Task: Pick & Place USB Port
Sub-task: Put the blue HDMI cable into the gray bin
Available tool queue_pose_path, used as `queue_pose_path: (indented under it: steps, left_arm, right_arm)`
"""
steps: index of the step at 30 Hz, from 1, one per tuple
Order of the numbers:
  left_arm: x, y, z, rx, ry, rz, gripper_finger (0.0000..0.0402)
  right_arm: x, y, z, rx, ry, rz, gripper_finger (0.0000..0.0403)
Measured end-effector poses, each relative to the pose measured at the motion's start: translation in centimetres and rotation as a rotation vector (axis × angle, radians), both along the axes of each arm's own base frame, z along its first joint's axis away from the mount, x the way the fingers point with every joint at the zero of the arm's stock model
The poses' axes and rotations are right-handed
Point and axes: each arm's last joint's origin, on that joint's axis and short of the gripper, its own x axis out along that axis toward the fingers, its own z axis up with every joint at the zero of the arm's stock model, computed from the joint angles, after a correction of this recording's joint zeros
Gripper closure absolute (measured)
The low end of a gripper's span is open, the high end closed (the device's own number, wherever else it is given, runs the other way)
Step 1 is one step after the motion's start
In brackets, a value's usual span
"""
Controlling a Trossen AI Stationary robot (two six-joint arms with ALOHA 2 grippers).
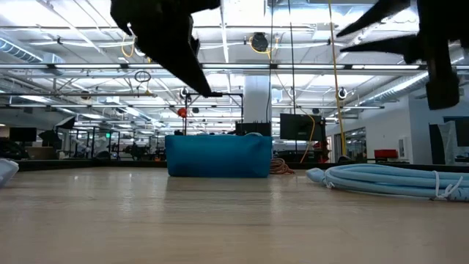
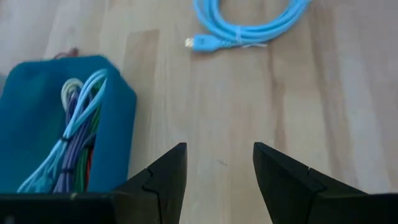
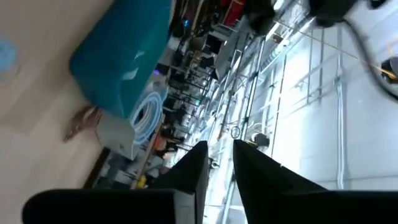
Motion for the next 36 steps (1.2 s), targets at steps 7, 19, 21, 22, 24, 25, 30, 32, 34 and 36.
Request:
queue_pose_path:
  steps: [7, 19, 21, 22, 24, 25, 30, 32, 34, 36]
  left_arm:
    - [-0.3, 0.2, -0.8, -0.01, 0.011, 0.036, 0.0215]
    - [-0.3, -0.3, -1.0, -0.031, -0.024, 0.035, 0.0215]
    - [-0.4, -0.5, -1.0, -0.035, -0.025, 0.035, 0.0215]
    - [-0.5, -0.7, -1.1, -0.036, -0.024, 0.032, 0.0215]
    - [-0.5, -0.9, -1.1, -0.037, -0.024, 0.026, 0.0215]
    - [-0.5, -0.9, -1.1, -0.036, -0.024, 0.027, 0.0215]
    - [-0.6, -1.2, -1.0, -0.014, -0.041, 0.034, 0.0215]
    - [-0.5, -1.4, -0.9, -0.016, -0.057, 0.032, 0.0215]
    - [-0.5, -1.5, -0.8, -0.014, -0.071, 0.025, 0.0215]
    - [-0.4, -1.6, -0.7, -0.014, -0.088, 0.016, 0.0215]
  right_arm:
    - [1.7, 0.4, 3.1, 0.199, -0.199, -0.028, 0.035]
    - [-2.2, -9.4, 18.8, 0.913, -1.124, -0.184, 0.0393]
    - [-2.7, -10.4, 20.5, 0.91, -1.144, -0.201, 0.0396]
    - [-2.8, -10.8, 21.2, 0.898, -1.147, -0.214, 0.0396]
    - [-2.9, -11.4, 22.3, 0.896, -1.17, -0.229, 0.0395]
    - [-3.0, -11.8, 22.6, 0.884, -1.166, -0.239, 0.0392]
    - [-3.5, -13.5, 23.5, 0.845, -1.192, -0.291, 0.0381]
    - [-3.6, -14.5, 23.3, 0.801, -1.183, -0.33, 0.038]
    - [-3.7, -16.3, 23.3, 0.734, -1.167, -0.378, 0.0382]
    - [-4.1, -18.4, 23.4, 0.667, -1.171, -0.439, 0.0386]
